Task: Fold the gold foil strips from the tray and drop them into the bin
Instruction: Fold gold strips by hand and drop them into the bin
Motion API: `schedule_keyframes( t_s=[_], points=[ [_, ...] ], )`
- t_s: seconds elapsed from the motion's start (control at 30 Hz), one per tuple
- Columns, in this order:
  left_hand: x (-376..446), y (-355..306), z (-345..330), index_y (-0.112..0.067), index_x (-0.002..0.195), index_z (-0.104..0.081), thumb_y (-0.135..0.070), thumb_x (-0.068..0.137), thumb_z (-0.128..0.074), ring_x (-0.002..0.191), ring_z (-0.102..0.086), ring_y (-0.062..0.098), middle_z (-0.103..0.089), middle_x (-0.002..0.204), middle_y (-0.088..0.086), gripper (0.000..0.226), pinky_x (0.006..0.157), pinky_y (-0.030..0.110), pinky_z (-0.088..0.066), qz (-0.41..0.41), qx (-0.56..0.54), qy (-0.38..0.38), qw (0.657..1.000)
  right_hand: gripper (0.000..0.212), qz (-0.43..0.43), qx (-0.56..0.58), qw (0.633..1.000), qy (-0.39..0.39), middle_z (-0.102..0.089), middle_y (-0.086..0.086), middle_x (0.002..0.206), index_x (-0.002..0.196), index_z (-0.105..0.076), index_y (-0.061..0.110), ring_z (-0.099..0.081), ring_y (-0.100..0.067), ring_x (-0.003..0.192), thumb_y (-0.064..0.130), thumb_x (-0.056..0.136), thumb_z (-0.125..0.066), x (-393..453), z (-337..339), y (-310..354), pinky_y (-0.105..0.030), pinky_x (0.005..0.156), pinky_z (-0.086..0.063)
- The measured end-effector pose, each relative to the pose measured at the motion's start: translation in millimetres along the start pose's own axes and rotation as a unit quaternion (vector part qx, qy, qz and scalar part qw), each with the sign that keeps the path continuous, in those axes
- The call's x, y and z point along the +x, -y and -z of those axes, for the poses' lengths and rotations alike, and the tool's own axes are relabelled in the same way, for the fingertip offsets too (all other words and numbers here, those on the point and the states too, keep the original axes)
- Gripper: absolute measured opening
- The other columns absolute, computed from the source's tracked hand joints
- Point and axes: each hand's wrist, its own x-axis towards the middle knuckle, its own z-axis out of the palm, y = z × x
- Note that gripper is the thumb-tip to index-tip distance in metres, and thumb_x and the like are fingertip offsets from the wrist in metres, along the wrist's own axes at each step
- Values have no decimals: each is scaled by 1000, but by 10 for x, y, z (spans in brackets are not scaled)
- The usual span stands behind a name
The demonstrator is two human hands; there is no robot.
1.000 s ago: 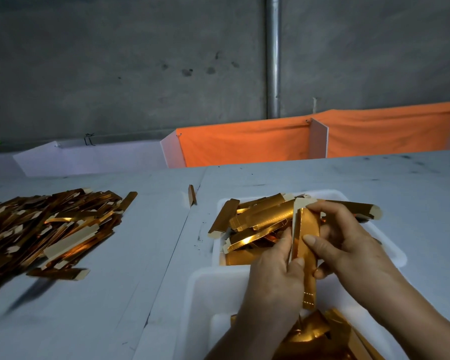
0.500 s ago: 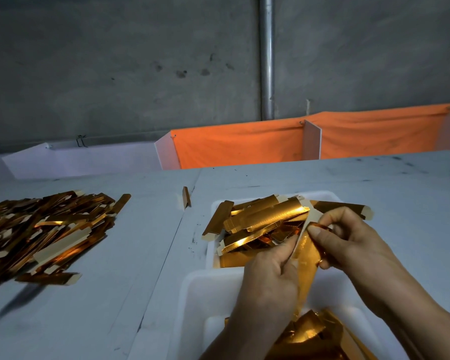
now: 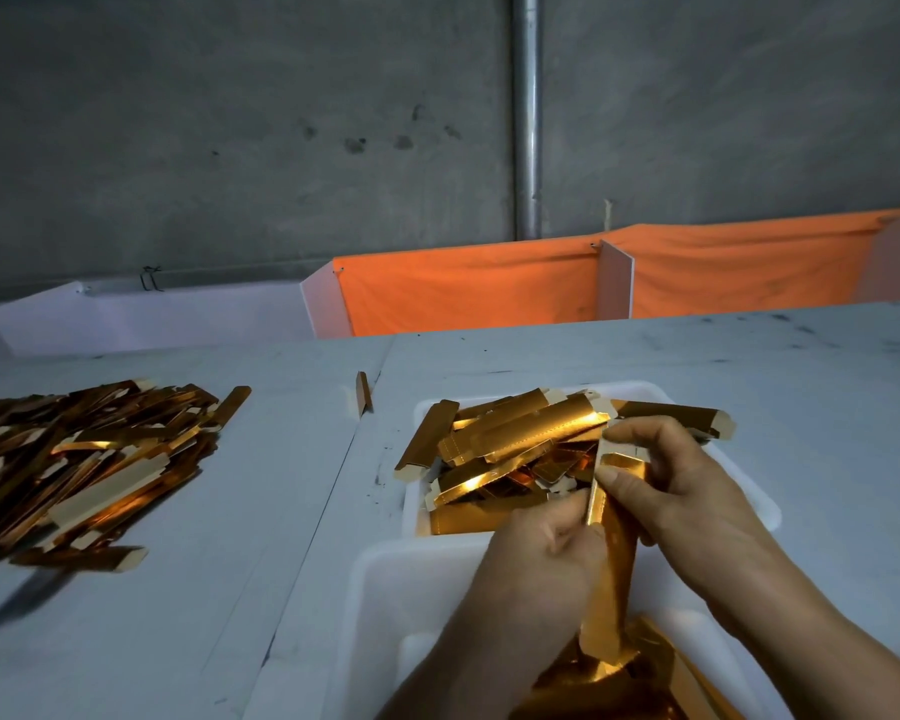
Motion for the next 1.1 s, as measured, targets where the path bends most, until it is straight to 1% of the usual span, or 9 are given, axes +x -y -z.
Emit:
schedule_keyframes(
  t_s=[0.07, 0.13, 0.23, 0.37, 0.53, 0.67, 0.77, 0.93, 1.1],
  points=[
    [19, 4, 49, -40, 105, -67, -31, 96, -44, 104, -64, 21, -69, 105, 4, 26, 92, 39, -51, 55, -109, 29, 992, 36, -12, 11, 1000, 7, -52, 7, 73, 113, -48, 43, -54, -9, 69, 21, 90, -64, 0, 0, -14, -20, 56, -40],
    [28, 21, 106, -20, 117, -63, -22, 100, -43, 98, -68, 23, -71, 102, 13, 26, 82, 35, -55, 78, -209, 60, 973, 40, -18, 15, 1000, 15, -52, 8, 73, 117, -47, 45, -54, -10, 72, 22, 89, -65, -1, 0, -21, -22, 58, -41],
    [16, 69, 149, -6, 119, -61, -15, 98, -46, 95, -69, 24, -71, 102, 14, 27, 77, 33, -57, 76, -246, 87, 962, 38, -17, 8, 1000, 16, -52, 1, 72, 117, -51, 42, -56, -15, 72, 23, 88, -65, -5, -6, -22, -26, 61, -43],
    [8, 67, 152, -9, 110, -65, -14, 96, -51, 94, -70, 21, -73, 99, 10, 21, 83, 36, -56, 82, -219, 85, 968, 35, -3, -5, 1000, 28, -52, 1, 71, 119, -52, 40, -56, -13, 67, 22, 91, -62, -8, -13, 7, -22, 56, -44],
    [6, 69, 161, -7, 122, -57, -16, 95, -53, 96, -69, 21, -72, 102, 12, 29, 89, 39, -54, 103, -219, 111, 964, 30, -2, 0, 1000, 28, -47, 10, 73, 121, -54, 39, -52, -9, 71, 24, 95, -54, -10, 0, -12, -21, 58, -41],
    [38, 38, 195, 1, 121, -57, -18, 99, -45, 100, -68, 27, -68, 108, 20, 31, 84, 38, -56, 112, -284, 162, 938, 28, -11, 24, 999, 27, -52, 14, 59, 118, -57, 36, -52, -2, 60, 21, 95, -55, 1, 3, -20, -20, 56, -42],
    [68, 47, 228, 0, 118, -58, -24, 97, -36, 112, -61, 33, -67, 111, 19, 39, 97, 48, -47, 151, -346, 200, 904, 26, -5, 23, 999, 29, -52, 14, 51, 113, -57, 39, -53, -2, 47, 21, 95, -55, -1, 14, -9, -19, 50, -45],
    [101, 109, 312, 4, 126, -55, -47, 87, -31, 120, -54, 36, -60, 122, 24, 69, 108, 56, -31, 147, -398, 265, 866, 25, 6, 19, 999, 29, -53, 10, 50, 105, -57, 42, -52, -4, 44, 19, 95, -55, -9, 17, 18, -24, 51, -47],
    [99, 136, 288, 2, 120, -59, -30, 88, -48, 112, -61, 33, -65, 114, 21, 46, 101, 49, -44, 127, -380, 248, 882, 26, 10, 15, 999, 29, -54, 16, 50, 110, -55, 41, -53, -1, 44, 20, 94, -55, -14, 14, 17, -19, 49, -44]
  ],
)
